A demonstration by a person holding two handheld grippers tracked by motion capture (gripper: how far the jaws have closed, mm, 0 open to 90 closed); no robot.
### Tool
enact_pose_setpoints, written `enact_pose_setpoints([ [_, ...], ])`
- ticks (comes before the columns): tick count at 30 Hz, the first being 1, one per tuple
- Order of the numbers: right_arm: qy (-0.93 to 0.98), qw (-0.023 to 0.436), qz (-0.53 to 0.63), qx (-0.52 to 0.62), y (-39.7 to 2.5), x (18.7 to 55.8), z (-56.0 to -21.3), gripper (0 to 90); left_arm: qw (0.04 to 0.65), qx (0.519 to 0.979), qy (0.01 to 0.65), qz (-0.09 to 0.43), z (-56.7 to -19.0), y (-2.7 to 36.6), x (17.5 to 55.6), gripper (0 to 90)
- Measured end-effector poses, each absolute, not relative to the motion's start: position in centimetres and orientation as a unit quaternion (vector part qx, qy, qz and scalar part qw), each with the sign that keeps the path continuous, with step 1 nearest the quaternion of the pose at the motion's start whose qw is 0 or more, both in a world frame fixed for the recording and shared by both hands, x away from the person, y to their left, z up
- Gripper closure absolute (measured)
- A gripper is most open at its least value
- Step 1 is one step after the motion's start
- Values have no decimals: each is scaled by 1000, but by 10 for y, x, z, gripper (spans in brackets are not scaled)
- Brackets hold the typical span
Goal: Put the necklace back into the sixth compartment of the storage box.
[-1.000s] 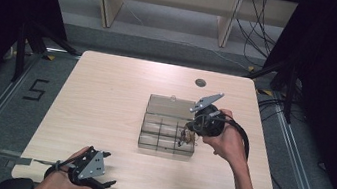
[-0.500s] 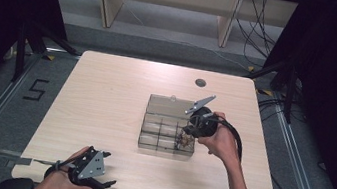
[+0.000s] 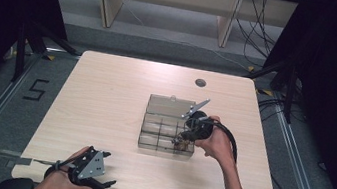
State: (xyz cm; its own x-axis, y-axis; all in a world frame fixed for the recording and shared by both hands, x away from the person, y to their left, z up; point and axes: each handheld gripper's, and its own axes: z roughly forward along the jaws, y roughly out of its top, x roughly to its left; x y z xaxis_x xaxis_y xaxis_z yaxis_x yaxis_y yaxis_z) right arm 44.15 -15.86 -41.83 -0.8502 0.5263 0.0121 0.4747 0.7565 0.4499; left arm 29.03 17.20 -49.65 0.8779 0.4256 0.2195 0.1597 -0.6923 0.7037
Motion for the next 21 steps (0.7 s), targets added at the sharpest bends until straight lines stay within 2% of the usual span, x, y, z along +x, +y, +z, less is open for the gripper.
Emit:
enact_pose_setpoints([
  [5, 934, 41, 210, 285, -160, 445, -434, 900, 362, 898, 164, 190, -498, 171, 290, 150],
  [21, 942, 29, 163, 292, -162, 450, -458, 897, 361, 900, 162, 185, -497, 172, 291, 150],
])
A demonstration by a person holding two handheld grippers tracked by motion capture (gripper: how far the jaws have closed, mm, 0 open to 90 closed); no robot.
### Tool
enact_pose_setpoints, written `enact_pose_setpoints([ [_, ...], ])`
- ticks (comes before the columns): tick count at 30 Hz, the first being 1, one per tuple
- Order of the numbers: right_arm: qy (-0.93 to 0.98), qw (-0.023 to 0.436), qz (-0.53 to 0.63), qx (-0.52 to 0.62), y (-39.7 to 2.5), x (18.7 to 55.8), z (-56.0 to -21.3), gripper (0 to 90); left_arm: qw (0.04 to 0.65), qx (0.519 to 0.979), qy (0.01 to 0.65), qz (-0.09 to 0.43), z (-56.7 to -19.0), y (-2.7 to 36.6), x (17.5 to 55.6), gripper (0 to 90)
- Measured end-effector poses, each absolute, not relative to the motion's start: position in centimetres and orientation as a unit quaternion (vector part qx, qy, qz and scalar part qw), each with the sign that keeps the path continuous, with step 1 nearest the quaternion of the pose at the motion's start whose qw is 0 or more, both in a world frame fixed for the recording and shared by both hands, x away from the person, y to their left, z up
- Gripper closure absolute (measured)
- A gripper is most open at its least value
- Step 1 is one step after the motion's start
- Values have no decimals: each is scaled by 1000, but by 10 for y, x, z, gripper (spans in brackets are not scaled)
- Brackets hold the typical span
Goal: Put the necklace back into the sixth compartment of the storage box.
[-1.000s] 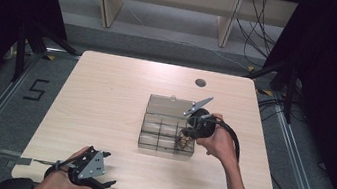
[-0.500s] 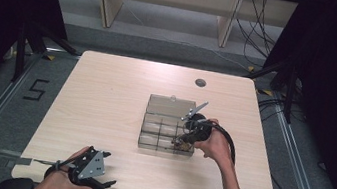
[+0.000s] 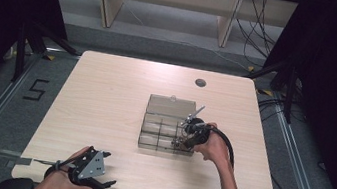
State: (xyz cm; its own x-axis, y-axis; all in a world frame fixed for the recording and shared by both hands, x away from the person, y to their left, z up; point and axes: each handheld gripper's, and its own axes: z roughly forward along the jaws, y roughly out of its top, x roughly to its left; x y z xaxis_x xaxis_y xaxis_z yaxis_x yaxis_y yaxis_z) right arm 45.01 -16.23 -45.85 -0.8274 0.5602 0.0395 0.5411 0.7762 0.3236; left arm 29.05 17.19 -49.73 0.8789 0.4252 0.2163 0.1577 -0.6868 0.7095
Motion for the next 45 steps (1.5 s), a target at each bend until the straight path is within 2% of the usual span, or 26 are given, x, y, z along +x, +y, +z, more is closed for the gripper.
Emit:
enact_pose_setpoints([
  [1, 940, 28, 163, 298, -163, 450, -458, 876, 359, 897, 162, 201, -498, 172, 291, 150],
  [6, 933, 35, 177, 312, -166, 450, -453, 795, 360, 901, 159, 183, -497, 173, 292, 150],
  [15, 921, 42, 217, 319, -170, 443, -440, 707, 361, 899, 162, 186, -497, 172, 291, 150],
  [16, 919, 56, 227, 318, -172, 443, -436, 675, 366, 897, 161, 187, -498, 172, 291, 150],
  [20, 916, 62, 242, 314, -174, 441, -431, 638, 358, 900, 160, 190, -497, 172, 291, 150],
  [35, 902, 75, 270, 329, -177, 425, -419, 534, 364, 897, 163, 193, -497, 173, 291, 150],
  [45, 897, 73, 268, 345, -178, 418, -419, 500, 369, 895, 163, 188, -497, 173, 291, 150],
])
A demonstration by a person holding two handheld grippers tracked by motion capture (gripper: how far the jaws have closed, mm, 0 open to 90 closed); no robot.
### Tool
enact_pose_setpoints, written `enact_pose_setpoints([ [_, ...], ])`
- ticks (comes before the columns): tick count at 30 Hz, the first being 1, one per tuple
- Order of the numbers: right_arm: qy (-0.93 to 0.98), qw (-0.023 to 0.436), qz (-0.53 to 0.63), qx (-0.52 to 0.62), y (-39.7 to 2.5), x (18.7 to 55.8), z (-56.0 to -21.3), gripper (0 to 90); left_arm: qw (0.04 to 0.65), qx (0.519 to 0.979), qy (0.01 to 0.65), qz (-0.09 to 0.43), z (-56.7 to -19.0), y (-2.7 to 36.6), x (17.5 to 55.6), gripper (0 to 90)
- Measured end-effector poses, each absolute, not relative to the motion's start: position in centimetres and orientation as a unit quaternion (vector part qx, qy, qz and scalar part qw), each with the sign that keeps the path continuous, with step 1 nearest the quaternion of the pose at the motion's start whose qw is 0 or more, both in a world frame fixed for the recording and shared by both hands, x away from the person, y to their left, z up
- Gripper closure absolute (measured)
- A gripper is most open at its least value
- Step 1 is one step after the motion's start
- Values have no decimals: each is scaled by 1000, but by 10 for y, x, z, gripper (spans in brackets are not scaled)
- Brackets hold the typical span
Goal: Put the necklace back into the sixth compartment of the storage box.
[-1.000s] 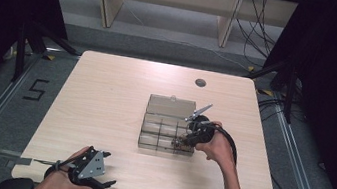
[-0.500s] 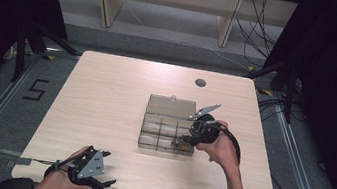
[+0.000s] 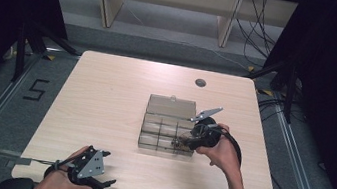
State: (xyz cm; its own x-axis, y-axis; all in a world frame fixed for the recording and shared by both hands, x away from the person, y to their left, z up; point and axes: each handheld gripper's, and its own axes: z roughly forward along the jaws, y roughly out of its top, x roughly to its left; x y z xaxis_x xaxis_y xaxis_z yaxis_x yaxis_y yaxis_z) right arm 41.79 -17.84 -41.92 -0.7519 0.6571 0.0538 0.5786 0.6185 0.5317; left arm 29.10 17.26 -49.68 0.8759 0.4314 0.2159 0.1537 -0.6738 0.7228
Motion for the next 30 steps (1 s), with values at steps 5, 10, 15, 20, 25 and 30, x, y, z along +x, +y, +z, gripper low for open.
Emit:
enact_pose_setpoints([
  [5, 900, 77, 283, 321, -180, 418, -420, 497, 364, 897, 162, 193, -497, 173, 291, 150],
  [10, 896, 70, 280, 337, -179, 412, -419, 475, 365, 897, 162, 192, -497, 173, 291, 150],
  [15, 898, 81, 286, 326, -180, 411, -419, 464, 369, 895, 164, 188, -497, 173, 291, 150],
  [20, 896, 77, 284, 333, -179, 407, -417, 457, 365, 897, 164, 188, -496, 173, 291, 150],
  [25, 897, 71, 282, 334, -179, 403, -416, 456, 366, 897, 163, 188, -496, 173, 291, 150],
  [30, 899, 77, 285, 325, -180, 401, -418, 452, 367, 896, 163, 188, -496, 173, 291, 150],
])
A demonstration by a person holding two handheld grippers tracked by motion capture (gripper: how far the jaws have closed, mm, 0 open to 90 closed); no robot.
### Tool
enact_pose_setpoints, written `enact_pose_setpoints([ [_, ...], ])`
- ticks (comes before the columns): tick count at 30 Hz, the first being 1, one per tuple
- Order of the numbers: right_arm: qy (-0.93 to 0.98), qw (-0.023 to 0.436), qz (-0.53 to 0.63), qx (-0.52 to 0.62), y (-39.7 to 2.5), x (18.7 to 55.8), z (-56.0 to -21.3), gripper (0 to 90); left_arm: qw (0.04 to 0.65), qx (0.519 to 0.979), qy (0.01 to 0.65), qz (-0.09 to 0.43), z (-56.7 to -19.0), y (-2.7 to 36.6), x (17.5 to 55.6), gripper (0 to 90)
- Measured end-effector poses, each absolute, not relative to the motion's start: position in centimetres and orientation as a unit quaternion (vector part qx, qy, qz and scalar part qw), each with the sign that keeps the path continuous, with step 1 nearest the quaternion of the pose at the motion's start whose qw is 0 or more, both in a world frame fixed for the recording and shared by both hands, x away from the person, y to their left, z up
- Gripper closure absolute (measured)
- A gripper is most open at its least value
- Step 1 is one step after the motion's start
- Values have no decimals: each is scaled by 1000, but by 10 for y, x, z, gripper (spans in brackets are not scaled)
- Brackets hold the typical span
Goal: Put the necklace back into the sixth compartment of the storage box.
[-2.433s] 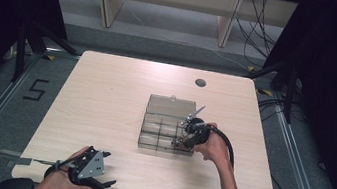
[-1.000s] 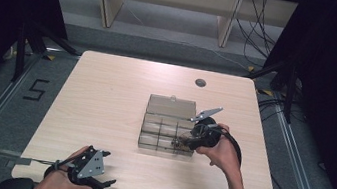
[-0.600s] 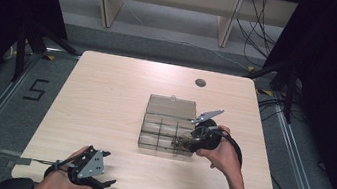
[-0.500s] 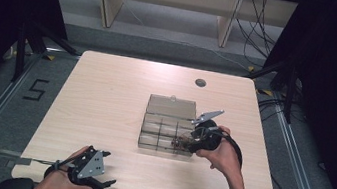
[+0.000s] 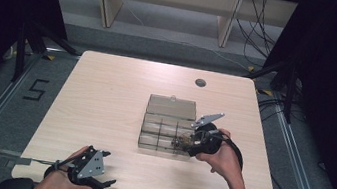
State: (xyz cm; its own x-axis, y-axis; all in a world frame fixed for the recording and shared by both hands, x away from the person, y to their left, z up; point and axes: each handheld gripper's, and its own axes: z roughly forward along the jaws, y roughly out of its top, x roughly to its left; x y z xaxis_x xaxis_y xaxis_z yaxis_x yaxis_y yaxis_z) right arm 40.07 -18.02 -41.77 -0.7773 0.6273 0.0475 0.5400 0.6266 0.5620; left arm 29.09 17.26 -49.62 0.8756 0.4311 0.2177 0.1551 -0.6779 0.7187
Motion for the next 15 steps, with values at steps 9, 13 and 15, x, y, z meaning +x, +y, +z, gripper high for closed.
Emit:
enact_pose_setpoints([
  [9, 896, 69, 291, 329, -182, 394, -417, 416, 365, 897, 164, 188, -496, 173, 291, 150],
  [13, 894, 68, 294, 331, -182, 391, -417, 404, 365, 897, 164, 188, -496, 173, 291, 150],
  [15, 895, 77, 295, 325, -183, 392, -417, 398, 365, 897, 164, 188, -496, 173, 291, 150],
])
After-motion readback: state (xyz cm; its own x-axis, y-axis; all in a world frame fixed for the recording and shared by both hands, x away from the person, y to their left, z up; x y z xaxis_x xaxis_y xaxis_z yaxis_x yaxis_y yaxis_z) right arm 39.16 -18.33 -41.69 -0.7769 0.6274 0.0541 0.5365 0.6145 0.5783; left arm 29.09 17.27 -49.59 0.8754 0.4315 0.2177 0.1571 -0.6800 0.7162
